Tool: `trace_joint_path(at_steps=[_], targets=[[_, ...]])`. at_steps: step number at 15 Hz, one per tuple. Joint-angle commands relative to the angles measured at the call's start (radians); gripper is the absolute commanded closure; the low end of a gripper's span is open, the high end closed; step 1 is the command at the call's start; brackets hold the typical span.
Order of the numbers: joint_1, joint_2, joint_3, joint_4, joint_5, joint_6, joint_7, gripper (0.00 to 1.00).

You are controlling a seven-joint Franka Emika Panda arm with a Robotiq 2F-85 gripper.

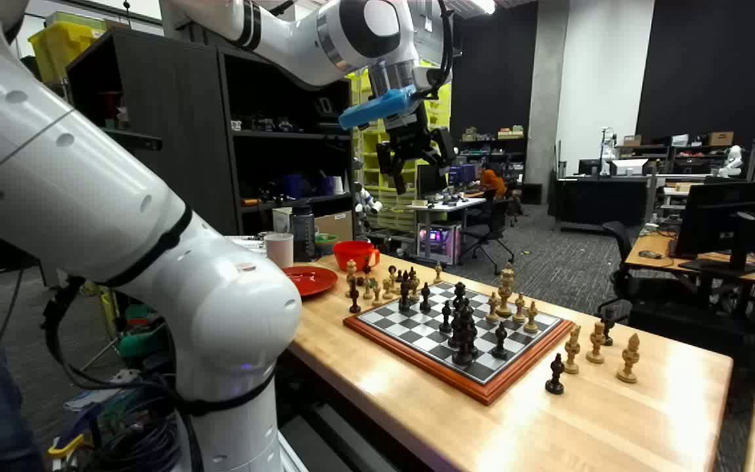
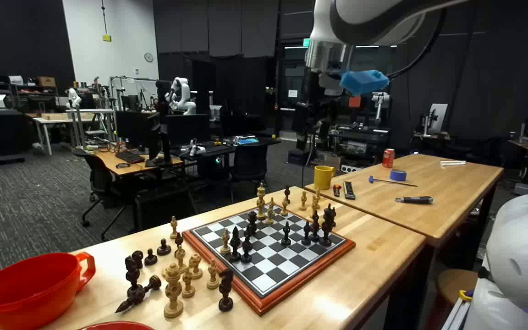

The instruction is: Move one black chess piece backwards.

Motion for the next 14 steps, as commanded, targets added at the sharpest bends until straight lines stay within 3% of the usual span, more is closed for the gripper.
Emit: trace_joint_path(at_steps=[1, 9, 14], targets=[[0.013, 0.002, -0.009, 0.004, -0.008, -0.002, 0.008, 0.00], [0.019, 0.000, -0.010, 0.006, -0.011, -0.012, -0.005, 0.00], [0.112, 0.043, -0.111, -0.002, 0.034, -0.009, -0.265, 0.00]])
